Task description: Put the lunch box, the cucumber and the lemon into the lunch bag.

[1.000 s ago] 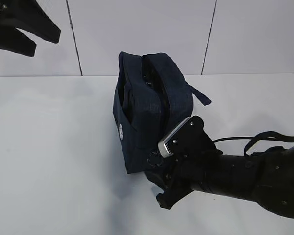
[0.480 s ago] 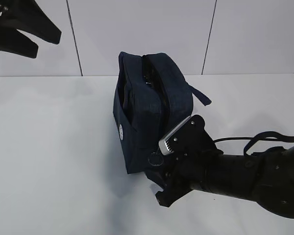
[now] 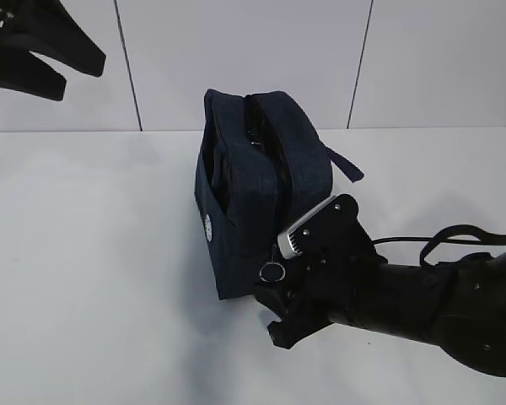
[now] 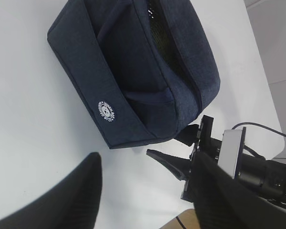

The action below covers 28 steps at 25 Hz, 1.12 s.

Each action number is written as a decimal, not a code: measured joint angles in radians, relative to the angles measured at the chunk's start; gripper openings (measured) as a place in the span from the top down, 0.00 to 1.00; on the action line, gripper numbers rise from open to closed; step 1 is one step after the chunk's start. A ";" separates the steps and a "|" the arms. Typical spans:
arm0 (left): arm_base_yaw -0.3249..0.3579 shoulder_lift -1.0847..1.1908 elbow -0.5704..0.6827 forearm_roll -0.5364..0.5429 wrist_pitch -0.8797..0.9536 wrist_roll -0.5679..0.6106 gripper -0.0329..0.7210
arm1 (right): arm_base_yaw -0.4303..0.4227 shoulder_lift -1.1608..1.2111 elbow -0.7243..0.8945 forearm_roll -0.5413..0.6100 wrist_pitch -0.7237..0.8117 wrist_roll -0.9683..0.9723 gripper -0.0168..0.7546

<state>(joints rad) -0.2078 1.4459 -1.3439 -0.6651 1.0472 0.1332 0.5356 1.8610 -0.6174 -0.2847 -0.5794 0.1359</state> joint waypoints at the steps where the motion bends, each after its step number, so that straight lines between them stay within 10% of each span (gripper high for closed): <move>1: 0.000 0.000 0.000 0.000 0.000 0.000 0.38 | 0.000 0.000 0.000 -0.016 0.000 0.000 0.46; 28: 0.000 0.000 0.000 0.011 0.002 0.002 0.38 | -0.010 0.067 -0.037 -0.049 -0.042 0.002 0.46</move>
<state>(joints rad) -0.2078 1.4459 -1.3439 -0.6536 1.0489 0.1355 0.5258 1.9280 -0.6548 -0.3336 -0.6210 0.1375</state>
